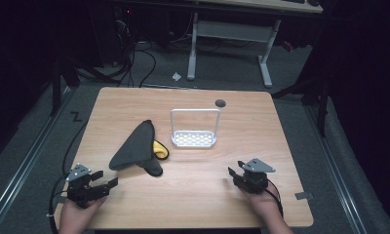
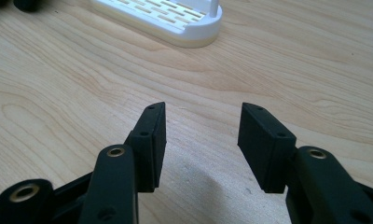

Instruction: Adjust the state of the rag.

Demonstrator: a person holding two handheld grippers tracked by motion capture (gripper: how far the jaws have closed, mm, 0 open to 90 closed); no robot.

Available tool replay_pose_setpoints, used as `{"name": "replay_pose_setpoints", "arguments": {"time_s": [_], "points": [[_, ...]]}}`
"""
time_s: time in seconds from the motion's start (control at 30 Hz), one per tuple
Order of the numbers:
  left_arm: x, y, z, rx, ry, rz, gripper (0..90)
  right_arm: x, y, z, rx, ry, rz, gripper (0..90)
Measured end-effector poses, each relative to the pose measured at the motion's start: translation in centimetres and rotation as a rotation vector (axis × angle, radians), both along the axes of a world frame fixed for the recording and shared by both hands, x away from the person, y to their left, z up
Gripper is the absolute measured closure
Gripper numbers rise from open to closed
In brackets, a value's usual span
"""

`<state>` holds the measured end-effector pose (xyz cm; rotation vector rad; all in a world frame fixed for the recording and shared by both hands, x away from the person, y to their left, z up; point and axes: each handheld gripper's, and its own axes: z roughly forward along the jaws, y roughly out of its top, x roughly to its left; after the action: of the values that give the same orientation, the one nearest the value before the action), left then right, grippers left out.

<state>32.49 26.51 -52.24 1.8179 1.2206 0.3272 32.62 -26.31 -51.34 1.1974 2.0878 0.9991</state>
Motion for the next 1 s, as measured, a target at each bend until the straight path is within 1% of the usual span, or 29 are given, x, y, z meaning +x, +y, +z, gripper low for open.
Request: {"name": "replay_pose_setpoints", "arguments": {"time_s": [0.1,0.13,0.17,0.23,0.27,0.3,0.33,0.43,0.47,0.5,0.6,0.67,0.7,0.73,0.8,0.87,0.9,0.93,0.97,1.0], "points": [[0.1,0.2,0.2,-0.011,-0.012,0.007,25.8,0.0,0.0,0.0,-0.001,0.001,-0.012,55.3],[0.5,0.3,0.6,-0.02,-0.019,0.007,25.6,0.0,0.0,0.0,0.001,0.002,-0.015,55.5],[0.7,0.5,0.8,-0.022,-0.015,0.005,25.2,0.0,0.0,0.0,0.002,0.001,-0.016,55.4],[1.2,0.8,1.3,-0.065,-0.011,0.008,24.6,-0.1,0.0,0.0,0.008,0.0,-0.018,54.6],[1.2,0.8,1.3,-0.065,-0.011,0.008,24.6,-0.1,0.0,0.0,0.008,0.0,-0.018,54.6],[1.6,1.1,2.0,-0.116,-0.018,0.01,24.4,-0.1,0.1,0.0,0.004,0.0,-0.012,53.7],[1.8,1.1,2.4,-0.127,-0.027,0.009,24.3,-0.1,0.1,0.0,0.002,0.0,-0.011,53.3],[2.9,0.6,3.4,-0.136,-0.036,0.002,24.2,0.0,0.2,0.0,-0.001,0.002,-0.004,52.4],[2.9,0.6,3.4,-0.136,-0.036,0.002,24.1,0.0,0.2,0.0,-0.001,0.002,-0.004,52.4],[3.9,0.0,3.8,-0.144,-0.036,0.0,24.2,0.0,0.2,-0.1,-0.001,0.002,-0.001,52.2],[5.6,-1.3,3.8,-0.126,-0.017,-0.005,25.8,0.0,0.3,-0.1,-0.004,0.0,0.008,51.9],[6.8,-2.2,3.4,-0.093,0.011,-0.014,27.6,-0.1,0.4,-0.1,-0.007,0.0,0.009,51.9],[7.4,-2.6,3.1,-0.083,0.032,-0.013,27.9,-0.1,0.4,-0.1,-0.007,0.0,0.009,51.9],[7.9,-2.9,2.8,-0.064,0.046,-0.011,28.6,-0.1,0.4,-0.1,-0.009,-0.001,0.012,52.0],[8.7,-3.5,2.0,-0.03,0.076,-0.011,30.1,-0.1,0.4,-0.1,-0.011,0.002,0.014,52.1],[9.1,-3.9,1.3,-0.01,0.109,-0.019,33.3,-0.1,0.4,-0.1,-0.012,0.003,0.016,52.1],[9.2,-4.0,1.1,0.008,0.119,-0.031,37.2,-0.2,0.4,-0.1,-0.012,0.004,0.016,52.0],[9.1,-4.3,0.9,0.028,0.123,-0.04,42.3,-0.2,0.4,-0.1,-0.013,0.004,0.016,52.1],[9.0,-4.6,0.7,0.055,0.119,-0.046,45.3,-0.2,0.4,-0.1,-0.012,0.005,0.013,52.1],[8.8,-4.8,0.6,0.072,0.108,-0.051,48.5,-0.2,0.4,-0.1,-0.011,0.004,0.012,52.1]]}}
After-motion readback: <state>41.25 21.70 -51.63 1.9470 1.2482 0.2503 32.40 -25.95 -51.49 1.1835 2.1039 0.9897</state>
